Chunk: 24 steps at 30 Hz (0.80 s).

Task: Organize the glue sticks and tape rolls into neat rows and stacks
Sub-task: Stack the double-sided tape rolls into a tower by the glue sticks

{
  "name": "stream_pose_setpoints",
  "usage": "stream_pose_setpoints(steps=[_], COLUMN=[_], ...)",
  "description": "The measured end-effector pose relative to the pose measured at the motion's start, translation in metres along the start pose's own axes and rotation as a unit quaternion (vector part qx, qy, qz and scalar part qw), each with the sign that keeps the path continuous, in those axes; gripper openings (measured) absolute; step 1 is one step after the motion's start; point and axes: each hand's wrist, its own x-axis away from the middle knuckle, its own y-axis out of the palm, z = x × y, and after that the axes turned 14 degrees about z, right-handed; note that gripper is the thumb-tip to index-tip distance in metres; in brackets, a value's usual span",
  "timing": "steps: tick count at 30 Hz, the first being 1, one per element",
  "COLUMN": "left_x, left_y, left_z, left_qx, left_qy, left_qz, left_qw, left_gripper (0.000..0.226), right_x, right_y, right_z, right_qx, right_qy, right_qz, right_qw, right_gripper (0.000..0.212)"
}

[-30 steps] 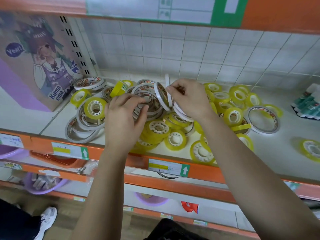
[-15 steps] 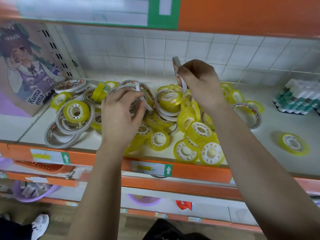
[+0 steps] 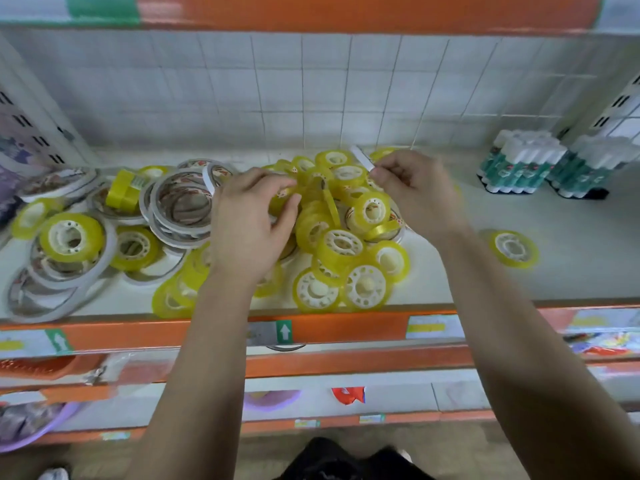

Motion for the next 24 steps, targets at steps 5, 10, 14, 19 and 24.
stream_pose_setpoints(steps=[5, 10, 14, 19, 24], left_x=[0.003, -0.005, -0.016, -0.027, -0.031], left_y=[0.005, 0.018, 0.029, 0.032, 0.035], left_z=[0.006, 0.016, 0.02, 0.021, 0.021], left_qx=[-0.007, 0.011, -0.012, -0.056, -0.091], left_qy=[0.001, 0.017, 0.038, 0.061, 0.073], left_qz=[-0.011, -0.053, -0.111, -0.18, -0.22], left_qw=[1.0, 0.998, 0.993, 0.98, 0.968], left_gripper=[0.024, 0.026, 0.032, 0.037, 0.043], right_x=[0.01, 0.015, 0.013, 0.012, 0.011], right_y=[-0.006, -0.01, -0.01, -0.014, -0.014], right_z=[0.01, 0.012, 0.02, 0.025, 0.03], right_qx=[0.018, 0.012, 0.02, 0.003, 0.002], right_qy=[0.007, 0.009, 0.01, -0.003, 0.005], right_qz=[-0.004, 0.021, 0.038, 0.044, 0.04], right_qw=[1.0, 1.0, 0.999, 0.999, 0.999], right_gripper=[0.012, 0.011, 0.019, 0.022, 0.019])
